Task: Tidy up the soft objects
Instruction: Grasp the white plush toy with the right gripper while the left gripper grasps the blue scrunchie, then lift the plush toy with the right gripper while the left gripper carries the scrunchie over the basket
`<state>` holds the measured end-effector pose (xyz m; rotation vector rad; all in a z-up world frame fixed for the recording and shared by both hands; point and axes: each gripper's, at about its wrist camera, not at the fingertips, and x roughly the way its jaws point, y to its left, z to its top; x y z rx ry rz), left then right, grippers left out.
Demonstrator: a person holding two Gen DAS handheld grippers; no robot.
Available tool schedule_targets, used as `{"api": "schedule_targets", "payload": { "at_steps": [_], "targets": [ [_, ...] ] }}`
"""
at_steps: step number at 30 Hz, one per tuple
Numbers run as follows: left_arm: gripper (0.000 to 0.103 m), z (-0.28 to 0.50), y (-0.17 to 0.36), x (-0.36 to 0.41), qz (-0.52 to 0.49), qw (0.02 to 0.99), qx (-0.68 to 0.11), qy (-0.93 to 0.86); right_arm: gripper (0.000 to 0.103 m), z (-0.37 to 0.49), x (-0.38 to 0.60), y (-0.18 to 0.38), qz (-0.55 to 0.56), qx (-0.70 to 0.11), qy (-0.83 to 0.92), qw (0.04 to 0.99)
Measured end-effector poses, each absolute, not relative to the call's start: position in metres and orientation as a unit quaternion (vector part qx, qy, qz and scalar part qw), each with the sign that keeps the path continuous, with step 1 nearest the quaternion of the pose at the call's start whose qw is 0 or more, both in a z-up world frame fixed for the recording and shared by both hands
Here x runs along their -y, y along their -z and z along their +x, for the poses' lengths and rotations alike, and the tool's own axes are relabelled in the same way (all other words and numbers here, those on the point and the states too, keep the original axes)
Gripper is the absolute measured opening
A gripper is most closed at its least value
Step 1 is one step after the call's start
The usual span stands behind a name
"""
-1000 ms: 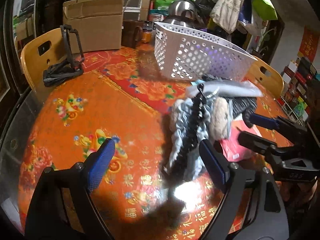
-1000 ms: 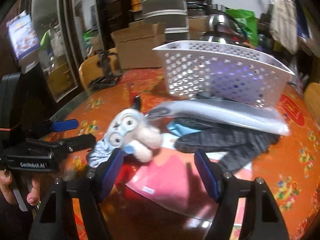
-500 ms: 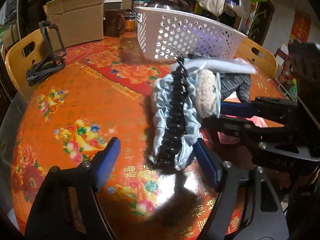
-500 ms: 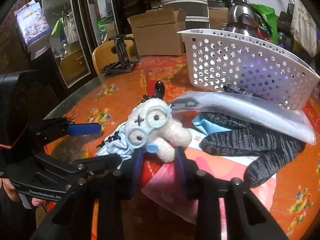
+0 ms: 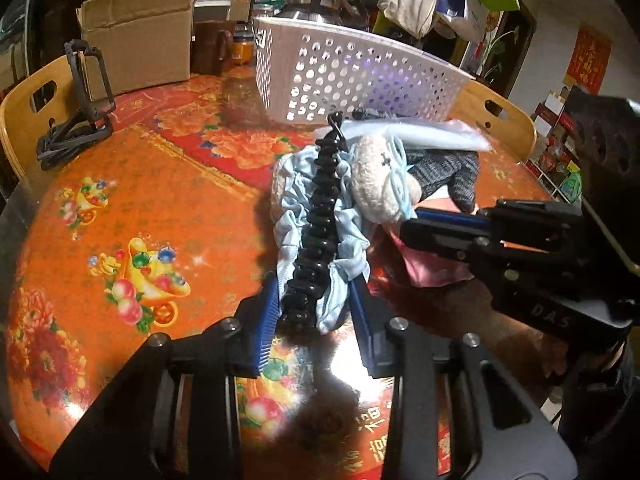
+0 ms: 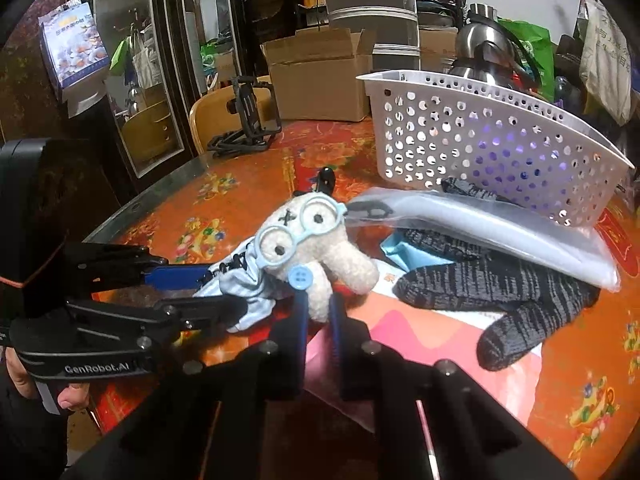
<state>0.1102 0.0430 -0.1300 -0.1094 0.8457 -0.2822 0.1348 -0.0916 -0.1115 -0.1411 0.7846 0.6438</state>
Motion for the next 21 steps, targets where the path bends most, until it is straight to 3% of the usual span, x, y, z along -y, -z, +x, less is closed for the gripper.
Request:
{"api": "schedule_targets", "payload": {
  "at_steps": [21],
  "targets": [
    [0.028,0.063,0.053,-0.027,-0.030,0.939,-0.309,0.149,0.005,0.097,0.124,0.056,-0.052,-0.307,-0.308,0.899]
  ]
}}
